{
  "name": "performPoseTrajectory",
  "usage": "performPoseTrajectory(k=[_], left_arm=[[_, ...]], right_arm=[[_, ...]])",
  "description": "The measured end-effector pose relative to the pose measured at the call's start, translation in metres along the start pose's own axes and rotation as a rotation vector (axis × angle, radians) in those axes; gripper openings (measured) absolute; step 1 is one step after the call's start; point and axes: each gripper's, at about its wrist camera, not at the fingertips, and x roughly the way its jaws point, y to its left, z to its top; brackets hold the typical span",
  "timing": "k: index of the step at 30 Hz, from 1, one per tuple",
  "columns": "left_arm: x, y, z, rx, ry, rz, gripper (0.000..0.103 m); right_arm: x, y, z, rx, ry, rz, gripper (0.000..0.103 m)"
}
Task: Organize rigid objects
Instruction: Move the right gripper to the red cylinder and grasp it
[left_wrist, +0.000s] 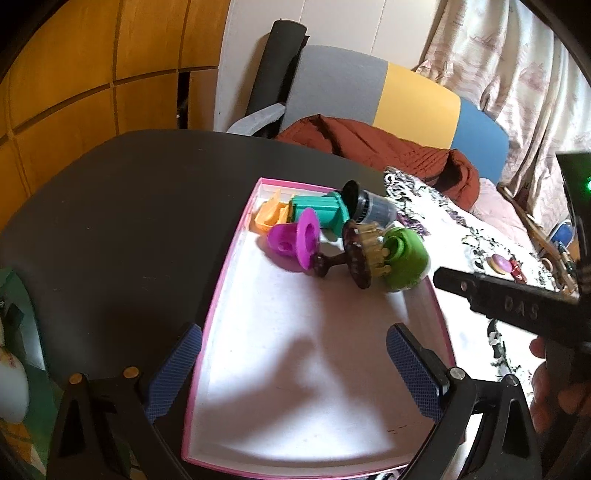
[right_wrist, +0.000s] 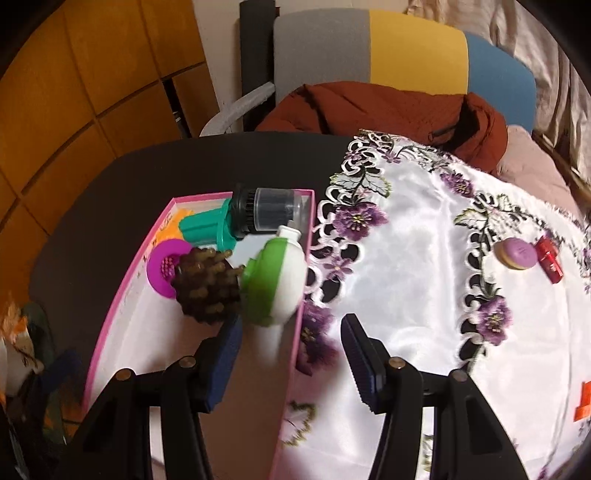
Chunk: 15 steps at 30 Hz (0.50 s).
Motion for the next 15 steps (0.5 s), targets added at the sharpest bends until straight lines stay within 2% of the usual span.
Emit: performPoseTrajectory(k=[3, 15], left_arm=[[-0.002, -0.006, -0.001, 0.009, 0.0, -0.048, 0.101], [-0.011, -0.047, -0.007, 0.093, 0.007, -0.1, 0.101]], right_arm=[[-0.007, -0.011, -0.007, 0.002, 0.003, -0.015, 0.057], [-0.026, -0.073, -0.03, 0.057, 0.004, -0.11, 0.057]])
